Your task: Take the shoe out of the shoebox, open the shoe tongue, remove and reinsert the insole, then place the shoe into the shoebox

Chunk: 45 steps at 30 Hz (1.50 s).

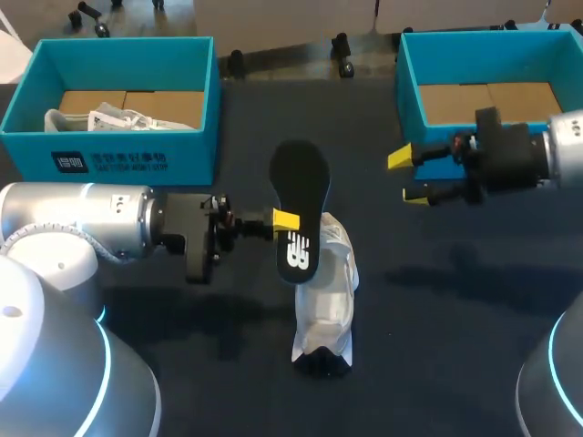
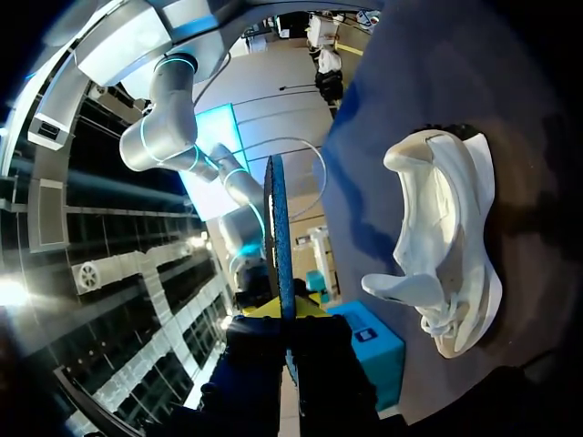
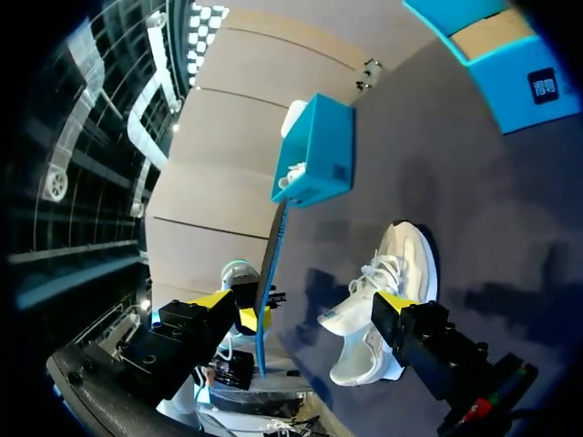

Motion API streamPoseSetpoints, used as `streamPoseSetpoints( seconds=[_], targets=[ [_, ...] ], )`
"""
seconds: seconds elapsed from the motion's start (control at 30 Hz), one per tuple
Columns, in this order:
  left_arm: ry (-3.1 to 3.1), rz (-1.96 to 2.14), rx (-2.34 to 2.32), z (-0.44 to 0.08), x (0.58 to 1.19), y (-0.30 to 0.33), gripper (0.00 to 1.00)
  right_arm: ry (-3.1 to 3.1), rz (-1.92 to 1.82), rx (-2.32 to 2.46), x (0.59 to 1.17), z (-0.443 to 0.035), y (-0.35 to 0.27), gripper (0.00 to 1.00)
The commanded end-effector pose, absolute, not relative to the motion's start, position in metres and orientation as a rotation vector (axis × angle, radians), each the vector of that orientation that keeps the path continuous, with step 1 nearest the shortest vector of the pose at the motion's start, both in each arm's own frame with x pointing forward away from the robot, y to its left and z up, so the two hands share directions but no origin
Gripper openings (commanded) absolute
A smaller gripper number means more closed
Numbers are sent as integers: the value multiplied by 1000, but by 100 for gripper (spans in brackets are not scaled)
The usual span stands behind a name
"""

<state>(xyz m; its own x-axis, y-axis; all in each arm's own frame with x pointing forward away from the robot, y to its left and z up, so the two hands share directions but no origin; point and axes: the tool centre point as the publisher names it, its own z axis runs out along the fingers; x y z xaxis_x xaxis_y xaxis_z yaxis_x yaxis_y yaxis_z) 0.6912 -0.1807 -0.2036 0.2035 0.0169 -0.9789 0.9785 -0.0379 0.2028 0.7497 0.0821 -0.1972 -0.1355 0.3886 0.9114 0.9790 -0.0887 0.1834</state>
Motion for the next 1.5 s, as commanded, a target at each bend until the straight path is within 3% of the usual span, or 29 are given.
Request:
streamPoseSetpoints(
  seconds=[0.03,0.8,1.5],
  targets=[
    [1054,-1069,1338,-204,691,-182,0,-1586,-1188,-1492,768,-197,101,100],
    [1054,-1069,1338,-204,691,-182,0,-1575,-1186,-1474,767,-208,124,100],
    [1054,-1069,1338,-204,691,-182,0,-1340,-1237,-1392,765,-214,183,100]
  ],
)
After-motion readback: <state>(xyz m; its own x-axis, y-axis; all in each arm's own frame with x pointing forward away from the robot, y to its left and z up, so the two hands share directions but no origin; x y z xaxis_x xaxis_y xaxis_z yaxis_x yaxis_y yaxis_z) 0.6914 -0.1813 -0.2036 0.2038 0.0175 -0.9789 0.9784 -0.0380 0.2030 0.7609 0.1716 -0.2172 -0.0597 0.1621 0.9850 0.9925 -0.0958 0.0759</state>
